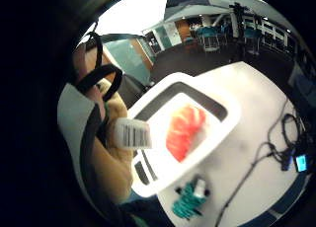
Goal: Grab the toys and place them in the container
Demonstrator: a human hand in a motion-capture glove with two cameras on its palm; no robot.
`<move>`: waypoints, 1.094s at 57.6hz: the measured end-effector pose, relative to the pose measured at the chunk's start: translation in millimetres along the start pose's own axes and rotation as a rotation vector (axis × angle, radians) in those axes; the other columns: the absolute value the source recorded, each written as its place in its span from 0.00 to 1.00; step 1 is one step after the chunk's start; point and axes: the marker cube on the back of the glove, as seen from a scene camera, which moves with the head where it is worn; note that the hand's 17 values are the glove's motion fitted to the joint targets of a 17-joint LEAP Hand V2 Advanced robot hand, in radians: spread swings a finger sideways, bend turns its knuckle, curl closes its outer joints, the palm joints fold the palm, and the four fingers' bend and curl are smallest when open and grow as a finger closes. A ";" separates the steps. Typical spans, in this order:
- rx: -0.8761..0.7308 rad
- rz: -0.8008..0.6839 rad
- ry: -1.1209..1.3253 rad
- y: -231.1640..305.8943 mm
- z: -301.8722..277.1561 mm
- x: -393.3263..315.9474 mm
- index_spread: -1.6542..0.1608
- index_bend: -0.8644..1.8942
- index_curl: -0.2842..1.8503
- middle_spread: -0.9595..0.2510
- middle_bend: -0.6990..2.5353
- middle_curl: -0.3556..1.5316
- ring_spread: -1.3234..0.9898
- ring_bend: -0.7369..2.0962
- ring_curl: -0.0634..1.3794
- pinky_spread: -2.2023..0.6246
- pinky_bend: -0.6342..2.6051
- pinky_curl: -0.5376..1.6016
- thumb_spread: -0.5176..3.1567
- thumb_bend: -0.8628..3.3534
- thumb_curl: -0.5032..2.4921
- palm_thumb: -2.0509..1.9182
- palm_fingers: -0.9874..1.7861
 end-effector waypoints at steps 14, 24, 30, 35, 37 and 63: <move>-0.388 0.140 0.164 6.9 68.6 31.9 0.71 0.39 0.51 0.64 0.35 0.55 0.43 0.51 0.52 0.70 0.60 0.49 0.36 0.22 0.46 0.66 0.19; -0.481 0.123 0.270 74.3 11.3 18.6 0.75 0.34 0.41 0.74 0.27 0.47 0.52 0.33 0.38 0.75 0.52 0.43 0.43 0.20 0.41 0.63 0.22; -0.594 0.147 0.397 119.3 -38.9 17.8 0.76 0.34 0.37 0.76 0.27 0.45 0.55 0.32 0.34 0.76 0.49 0.41 0.46 0.20 0.38 0.63 0.26; -0.657 0.149 0.506 156.2 -67.5 29.2 0.77 0.34 0.34 0.77 0.28 0.45 0.56 0.32 0.33 0.76 0.49 0.41 0.47 0.20 0.37 0.63 0.29; -0.675 0.168 0.526 168.9 -72.8 36.7 0.78 0.34 0.33 0.77 0.28 0.45 0.57 0.32 0.33 0.77 0.49 0.40 0.48 0.20 0.36 0.62 0.29; -0.596 0.334 0.686 262.4 2.8 106.9 0.76 0.33 0.21 0.82 0.24 0.31 0.49 0.68 0.48 0.68 0.72 0.47 0.49 0.25 0.34 0.65 0.49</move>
